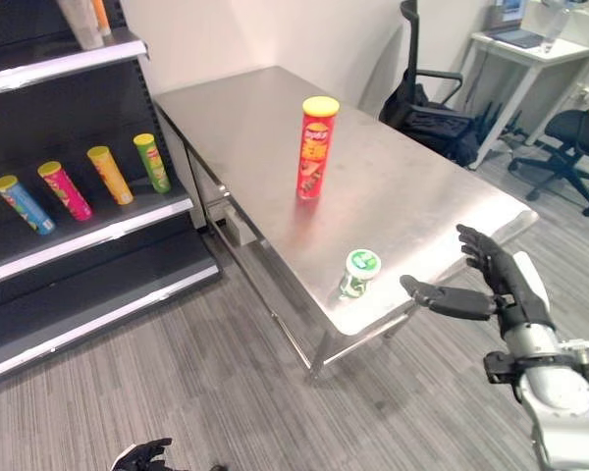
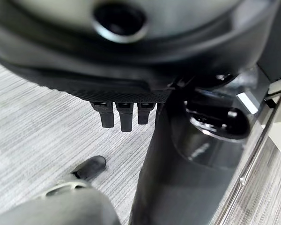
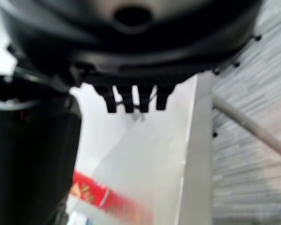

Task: Put the goods on the table back onto the shelves and tidy them up.

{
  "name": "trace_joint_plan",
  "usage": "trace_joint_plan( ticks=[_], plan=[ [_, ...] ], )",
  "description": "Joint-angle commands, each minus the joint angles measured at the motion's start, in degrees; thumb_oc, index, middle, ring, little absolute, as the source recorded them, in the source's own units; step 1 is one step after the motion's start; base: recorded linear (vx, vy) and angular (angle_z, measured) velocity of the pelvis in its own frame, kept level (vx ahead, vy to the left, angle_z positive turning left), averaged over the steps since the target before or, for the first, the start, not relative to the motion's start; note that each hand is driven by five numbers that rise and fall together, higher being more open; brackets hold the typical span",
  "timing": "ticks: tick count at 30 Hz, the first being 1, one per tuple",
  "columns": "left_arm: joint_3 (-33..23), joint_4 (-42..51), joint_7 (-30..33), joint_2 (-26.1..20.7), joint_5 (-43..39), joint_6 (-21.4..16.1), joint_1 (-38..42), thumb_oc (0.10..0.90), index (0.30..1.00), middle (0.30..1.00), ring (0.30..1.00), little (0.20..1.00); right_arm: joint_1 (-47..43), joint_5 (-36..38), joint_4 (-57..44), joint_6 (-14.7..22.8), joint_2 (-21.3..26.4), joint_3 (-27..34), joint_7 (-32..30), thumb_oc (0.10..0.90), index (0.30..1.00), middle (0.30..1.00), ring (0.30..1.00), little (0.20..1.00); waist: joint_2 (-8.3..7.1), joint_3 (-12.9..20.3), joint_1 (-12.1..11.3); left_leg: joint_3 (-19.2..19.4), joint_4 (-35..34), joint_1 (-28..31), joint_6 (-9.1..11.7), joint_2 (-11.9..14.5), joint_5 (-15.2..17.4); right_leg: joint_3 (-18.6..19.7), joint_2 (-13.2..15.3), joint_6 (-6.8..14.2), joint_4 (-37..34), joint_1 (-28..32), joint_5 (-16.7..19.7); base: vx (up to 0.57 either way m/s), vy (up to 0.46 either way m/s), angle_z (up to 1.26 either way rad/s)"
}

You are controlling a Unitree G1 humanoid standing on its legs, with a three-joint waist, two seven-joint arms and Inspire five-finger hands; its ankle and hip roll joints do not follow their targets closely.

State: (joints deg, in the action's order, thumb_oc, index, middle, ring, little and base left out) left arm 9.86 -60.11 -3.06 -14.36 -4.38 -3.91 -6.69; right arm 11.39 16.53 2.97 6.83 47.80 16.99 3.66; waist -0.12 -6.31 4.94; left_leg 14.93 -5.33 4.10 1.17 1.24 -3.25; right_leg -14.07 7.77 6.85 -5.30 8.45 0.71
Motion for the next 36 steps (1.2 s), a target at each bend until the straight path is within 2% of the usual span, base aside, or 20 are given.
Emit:
trace_joint_plan(
  ticks=[1,6,11,15,30,31,32,33,36],
  plan=[
    [-0.04,-1.14,-0.06,-2.22,2.40,-2.30,3.69,0.800,0.900,0.900,0.900,0.900,-7.11,-0.01,-4.13,4.86,2.31,2.04,0.19,0.800,0.900,0.900,0.900,0.900,-1.55,1.15,-1.37,1.95,0.33,3.22,3.83,4.36,3.48,-1.50,2.51,4.25,0.80,-3.57,3.14,0.00,0.000,0.00],
    [0.17,-1.00,-0.18,-2.19,3.35,-2.49,3.33,0.800,0.900,0.900,0.900,0.900,-8.15,-2.76,-5.02,4.98,2.87,-0.99,1.34,0.800,0.900,0.900,0.900,0.900,-1.53,1.18,-2.01,1.56,0.33,3.20,4.06,4.63,3.16,-2.24,2.24,4.13,0.60,-3.10,2.85,0.00,-0.024,0.03],
    [0.46,-0.37,-0.20,-2.41,4.21,-2.87,2.98,0.800,0.900,0.900,0.900,0.900,-7.75,-2.62,-5.65,5.34,2.35,-0.30,1.63,0.800,0.900,0.900,0.900,0.900,-1.42,1.24,-2.22,1.06,0.33,2.88,4.19,4.78,2.99,-2.95,2.26,4.06,0.62,-2.83,2.63,0.00,-0.024,0.14],
    [0.54,-0.79,0.10,-2.26,4.43,-2.83,3.03,0.800,0.900,0.900,0.900,0.900,-9.36,-6.17,-4.15,5.18,1.40,-2.51,-0.12,0.800,0.900,0.900,0.900,0.900,-1.37,1.28,-2.77,0.73,0.33,2.90,4.14,4.79,3.01,-3.28,2.26,3.99,0.56,-2.60,2.58,-0.01,-0.009,0.05],
    [0.08,-0.90,1.76,-2.72,3.69,-2.50,2.84,0.800,0.900,0.900,0.900,0.900,-14.01,-12.17,0.50,4.83,-0.88,-8.73,-4.65,0.800,0.900,0.900,0.900,0.900,-1.33,1.51,-4.57,-0.29,0.33,3.33,4.21,5.00,2.91,-4.33,2.12,3.49,0.53,-1.29,2.04,0.00,-0.006,0.02],
    [0.06,-0.89,1.76,-2.73,3.69,-2.50,2.83,0.800,0.900,0.900,0.900,0.900,-14.07,-12.19,0.54,4.84,-0.89,-8.79,-4.67,0.737,0.806,0.806,0.806,0.806,-1.34,1.50,-4.53,-0.31,0.33,3.33,4.21,5.00,2.91,-4.35,2.11,3.49,0.53,-1.27,2.03,0.00,0.000,0.00],
    [-0.05,-0.98,1.80,-2.69,3.73,-2.46,2.65,0.800,0.900,0.900,0.900,0.900,-13.91,-12.63,0.53,4.77,-1.01,-8.74,-4.85,0.422,0.333,0.333,0.333,0.333,-1.32,1.54,-4.58,-0.39,0.33,3.35,4.21,5.01,2.92,-4.42,2.09,3.47,0.53,-1.19,2.01,0.00,0.000,0.00],
    [-0.08,-1.01,1.84,-2.66,3.66,-2.43,2.57,0.800,0.900,0.900,0.900,0.900,-13.88,-12.94,0.49,4.73,-1.04,-8.85,-5.06,0.400,0.300,0.300,0.300,0.300,-1.31,1.56,-4.64,-0.45,0.33,3.36,4.20,5.00,2.92,-4.46,2.08,3.47,0.51,-1.13,1.98,0.00,0.000,0.00],
    [-0.35,-0.85,1.98,-3.00,3.81,-2.44,2.23,0.800,0.900,0.900,0.900,0.900,-13.78,-12.28,0.26,4.66,-0.57,-8.40,-4.87,0.400,0.300,0.300,0.300,0.300,-1.32,1.54,-4.79,-0.62,0.33,3.37,4.26,5.07,2.84,-4.67,2.01,3.39,0.45,-0.96,1.87,0.00,0.000,0.00]
  ],
)
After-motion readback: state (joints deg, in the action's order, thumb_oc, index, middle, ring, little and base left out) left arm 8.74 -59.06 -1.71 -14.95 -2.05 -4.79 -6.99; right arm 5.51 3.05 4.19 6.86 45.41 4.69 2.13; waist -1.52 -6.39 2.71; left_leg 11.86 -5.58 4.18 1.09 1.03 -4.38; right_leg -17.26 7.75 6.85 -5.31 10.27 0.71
